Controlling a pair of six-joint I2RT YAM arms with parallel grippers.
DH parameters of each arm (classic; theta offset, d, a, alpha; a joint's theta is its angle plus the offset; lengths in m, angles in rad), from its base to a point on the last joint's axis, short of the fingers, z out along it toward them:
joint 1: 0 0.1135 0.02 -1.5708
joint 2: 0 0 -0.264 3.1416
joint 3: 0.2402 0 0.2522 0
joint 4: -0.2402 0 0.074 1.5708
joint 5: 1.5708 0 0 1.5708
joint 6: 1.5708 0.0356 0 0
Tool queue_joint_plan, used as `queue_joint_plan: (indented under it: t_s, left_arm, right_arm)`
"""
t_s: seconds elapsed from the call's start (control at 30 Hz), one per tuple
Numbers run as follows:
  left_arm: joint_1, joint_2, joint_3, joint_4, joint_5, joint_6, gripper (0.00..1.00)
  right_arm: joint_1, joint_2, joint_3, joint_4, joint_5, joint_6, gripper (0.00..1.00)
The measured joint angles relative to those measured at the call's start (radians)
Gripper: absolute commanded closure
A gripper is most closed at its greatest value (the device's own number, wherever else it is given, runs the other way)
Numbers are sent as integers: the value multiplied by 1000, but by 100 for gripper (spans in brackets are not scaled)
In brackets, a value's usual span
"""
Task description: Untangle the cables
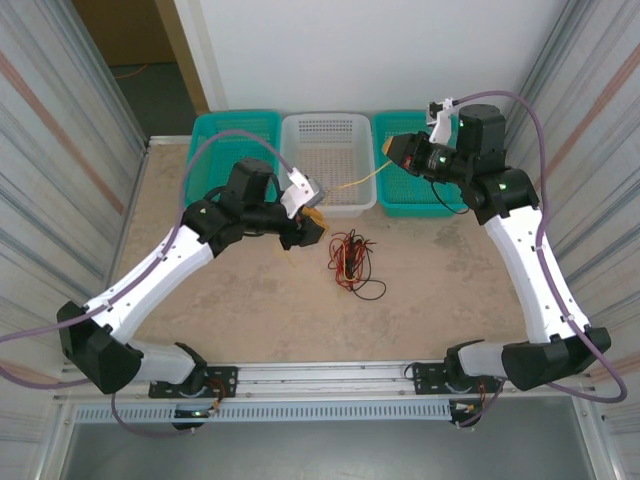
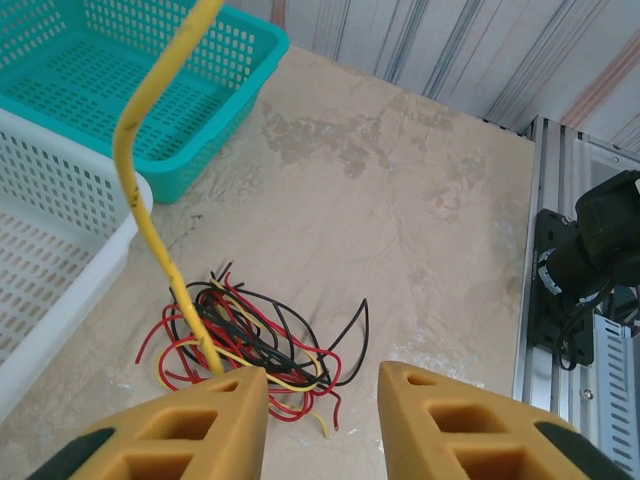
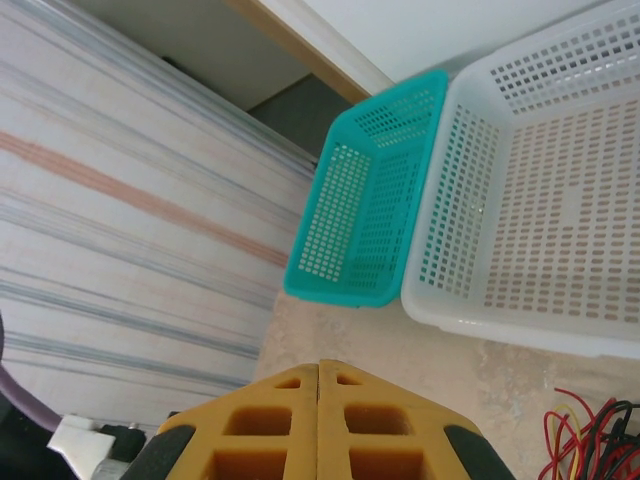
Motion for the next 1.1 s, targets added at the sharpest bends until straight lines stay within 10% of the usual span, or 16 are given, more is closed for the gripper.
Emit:
queue_joint_plan:
  t_s: [0.8, 1.1]
  left_arm:
    - [0, 23, -91, 85, -89, -39, 83]
    - [39, -87, -99, 101, -111, -46, 35]
  right_arm:
    - [4, -29, -16, 32, -30, 18, 100]
    - [4, -29, -16, 21, -32, 17, 100]
